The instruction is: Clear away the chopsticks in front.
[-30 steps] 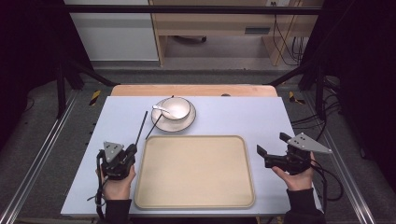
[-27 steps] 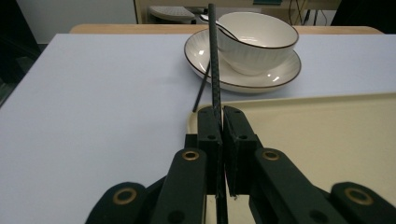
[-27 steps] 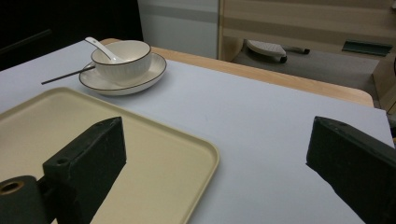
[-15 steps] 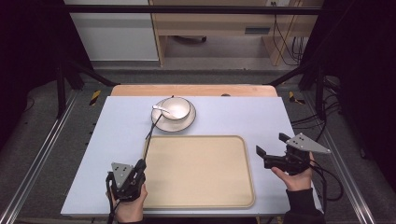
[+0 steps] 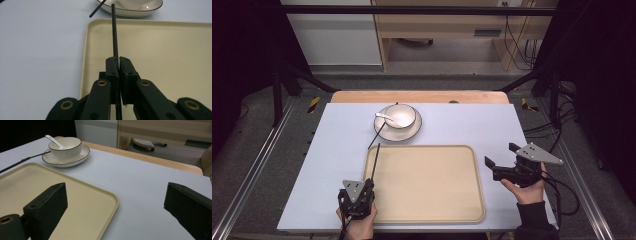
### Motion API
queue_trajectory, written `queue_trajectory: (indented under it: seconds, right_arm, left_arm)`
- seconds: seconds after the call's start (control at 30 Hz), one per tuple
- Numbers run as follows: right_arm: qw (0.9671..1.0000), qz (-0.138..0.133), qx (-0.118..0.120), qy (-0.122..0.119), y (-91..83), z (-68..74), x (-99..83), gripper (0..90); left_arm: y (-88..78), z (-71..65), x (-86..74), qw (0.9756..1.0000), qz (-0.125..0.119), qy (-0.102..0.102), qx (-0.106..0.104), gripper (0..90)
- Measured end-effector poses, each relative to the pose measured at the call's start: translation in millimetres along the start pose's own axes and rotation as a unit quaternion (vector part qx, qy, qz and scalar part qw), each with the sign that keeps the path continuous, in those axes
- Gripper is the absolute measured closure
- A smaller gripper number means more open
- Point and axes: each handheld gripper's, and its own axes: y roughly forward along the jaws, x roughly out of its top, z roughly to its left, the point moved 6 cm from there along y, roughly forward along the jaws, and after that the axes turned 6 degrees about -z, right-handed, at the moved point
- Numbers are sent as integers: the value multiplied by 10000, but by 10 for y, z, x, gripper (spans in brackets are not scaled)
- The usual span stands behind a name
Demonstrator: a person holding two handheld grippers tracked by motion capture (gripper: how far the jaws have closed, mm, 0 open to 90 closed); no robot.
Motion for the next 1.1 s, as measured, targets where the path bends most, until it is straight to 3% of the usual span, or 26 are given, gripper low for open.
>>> queue_trajectory:
  seconds: [0.17, 0.6, 0.9, 1.1]
  right_arm:
    - [10000, 32, 11, -8, 17, 12, -11, 50]
    - [10000, 32, 13, -20, 20, 11, -13, 49]
    - [10000, 66, 15, -27, 24, 12, -22, 49]
    - [10000, 45, 8, -15, 18, 8, -18, 49]
  left_arm:
    - [66, -4, -82, 9998, 190, 62, 38, 857]
    - [176, 1, -99, 9979, 625, 124, 89, 855]
    - [184, -13, -86, 9978, 652, 132, 36, 804]
    - [155, 46, 13, 9986, 494, 181, -19, 734]
